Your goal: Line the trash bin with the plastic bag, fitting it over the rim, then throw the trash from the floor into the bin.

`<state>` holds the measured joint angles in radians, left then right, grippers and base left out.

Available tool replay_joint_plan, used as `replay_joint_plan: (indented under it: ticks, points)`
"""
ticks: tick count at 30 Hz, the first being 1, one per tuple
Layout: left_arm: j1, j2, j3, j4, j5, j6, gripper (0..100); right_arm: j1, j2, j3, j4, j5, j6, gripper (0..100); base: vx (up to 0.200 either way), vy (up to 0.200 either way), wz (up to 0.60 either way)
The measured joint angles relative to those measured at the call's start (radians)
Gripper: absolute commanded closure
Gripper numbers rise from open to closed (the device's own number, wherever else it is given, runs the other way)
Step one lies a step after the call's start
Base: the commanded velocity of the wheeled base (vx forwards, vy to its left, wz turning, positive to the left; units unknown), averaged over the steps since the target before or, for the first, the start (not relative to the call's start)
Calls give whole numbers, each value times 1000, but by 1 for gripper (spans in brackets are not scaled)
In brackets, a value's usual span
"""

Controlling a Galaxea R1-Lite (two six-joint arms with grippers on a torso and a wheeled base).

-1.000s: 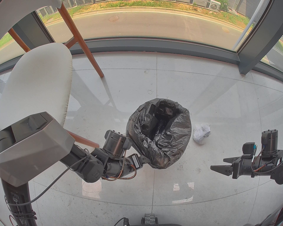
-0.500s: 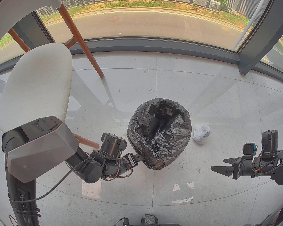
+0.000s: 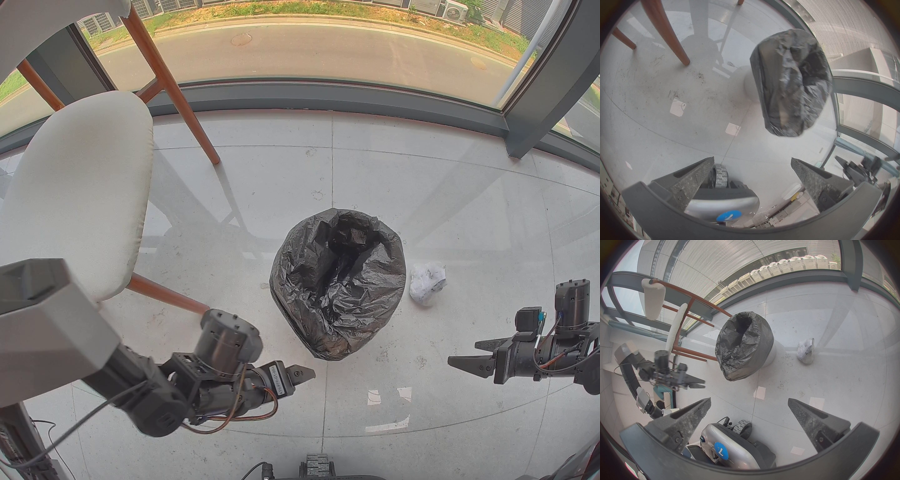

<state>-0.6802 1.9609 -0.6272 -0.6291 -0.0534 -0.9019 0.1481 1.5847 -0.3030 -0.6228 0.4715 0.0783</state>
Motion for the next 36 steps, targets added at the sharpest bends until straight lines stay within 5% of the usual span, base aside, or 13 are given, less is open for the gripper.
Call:
replay_joint_plan:
  ticks: [9, 17, 26, 36]
  points:
    - [-21, -218, 124, -149, 49, 23, 0, -35, 64, -121, 0, -99, 47, 0, 0, -44, 0]
    - [-19, -289, 148, -210, -13, 154, 0, -76, 242, -318, -10, -211, 89, 0, 0, -200, 0]
    - [-18, -350, 154, -227, -25, 318, 0, -117, 516, -498, -175, -259, 94, 0, 0, -44, 0]
    - [-20, -413, 164, -223, 9, 359, 0, -99, 771, -765, -224, -275, 92, 0, 0, 0, 0]
